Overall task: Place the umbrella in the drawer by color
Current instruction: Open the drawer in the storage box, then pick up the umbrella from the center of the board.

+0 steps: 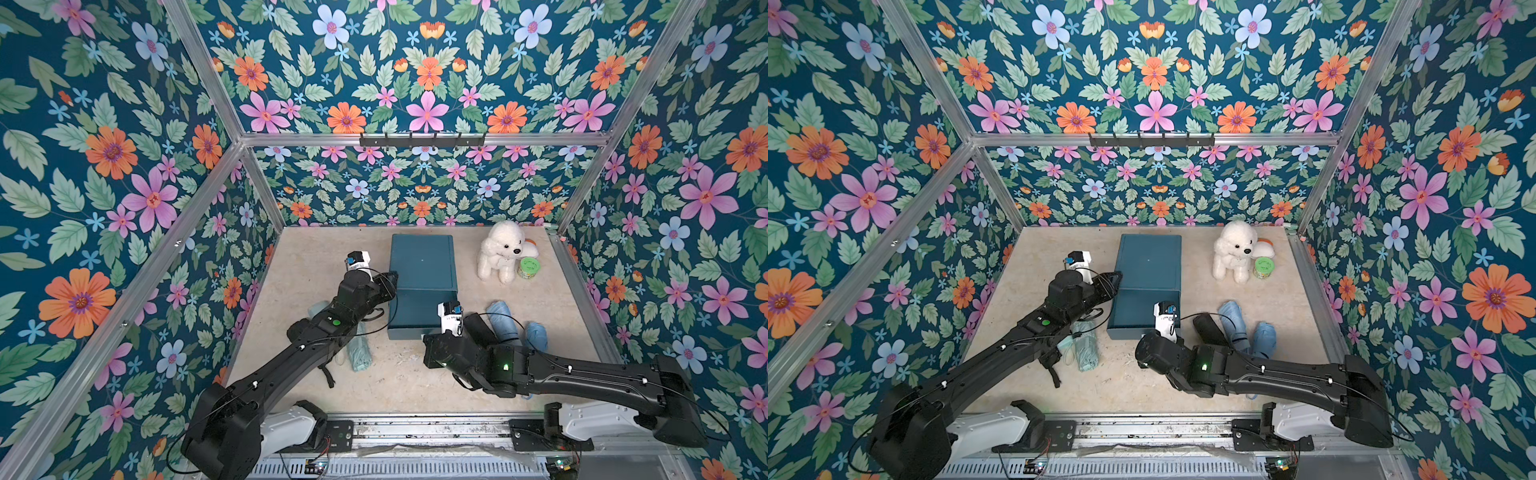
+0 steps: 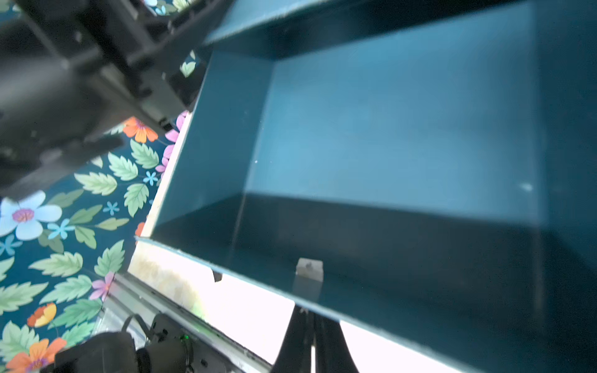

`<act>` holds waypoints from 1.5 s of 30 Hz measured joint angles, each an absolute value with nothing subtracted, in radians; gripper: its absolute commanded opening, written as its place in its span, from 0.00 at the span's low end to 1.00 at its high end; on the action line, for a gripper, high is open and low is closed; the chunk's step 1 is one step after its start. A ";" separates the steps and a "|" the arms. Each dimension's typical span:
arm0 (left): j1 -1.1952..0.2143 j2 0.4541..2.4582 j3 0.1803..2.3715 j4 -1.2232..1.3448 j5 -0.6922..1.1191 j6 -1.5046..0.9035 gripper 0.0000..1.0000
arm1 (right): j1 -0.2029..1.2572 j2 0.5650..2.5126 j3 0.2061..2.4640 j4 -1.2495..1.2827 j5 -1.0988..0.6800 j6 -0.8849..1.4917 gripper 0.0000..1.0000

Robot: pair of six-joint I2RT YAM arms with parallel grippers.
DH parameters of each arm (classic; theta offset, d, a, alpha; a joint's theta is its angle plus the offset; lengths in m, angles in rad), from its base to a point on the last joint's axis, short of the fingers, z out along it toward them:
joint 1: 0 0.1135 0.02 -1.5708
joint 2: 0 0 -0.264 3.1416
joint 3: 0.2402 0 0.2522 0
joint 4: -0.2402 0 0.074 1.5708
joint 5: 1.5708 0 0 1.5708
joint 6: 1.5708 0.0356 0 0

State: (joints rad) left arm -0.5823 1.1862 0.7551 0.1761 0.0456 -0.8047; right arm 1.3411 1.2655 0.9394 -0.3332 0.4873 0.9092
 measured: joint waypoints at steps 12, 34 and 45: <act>-0.585 1.179 0.742 0.194 0.026 -0.834 0.39 | 1.391 1.271 0.933 -0.331 0.504 0.952 0.55; -0.600 1.087 0.786 0.043 0.000 -0.830 0.47 | 0.805 0.971 1.070 -0.837 0.546 0.910 0.53; -0.609 0.968 0.750 -0.003 -0.014 -0.830 0.48 | 0.543 1.001 0.667 -0.608 0.227 0.791 0.62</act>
State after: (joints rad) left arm -0.6094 0.9684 0.7498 -0.0029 -0.0139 -0.8299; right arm 0.5434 1.0012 0.6666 -0.6083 0.2268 0.7906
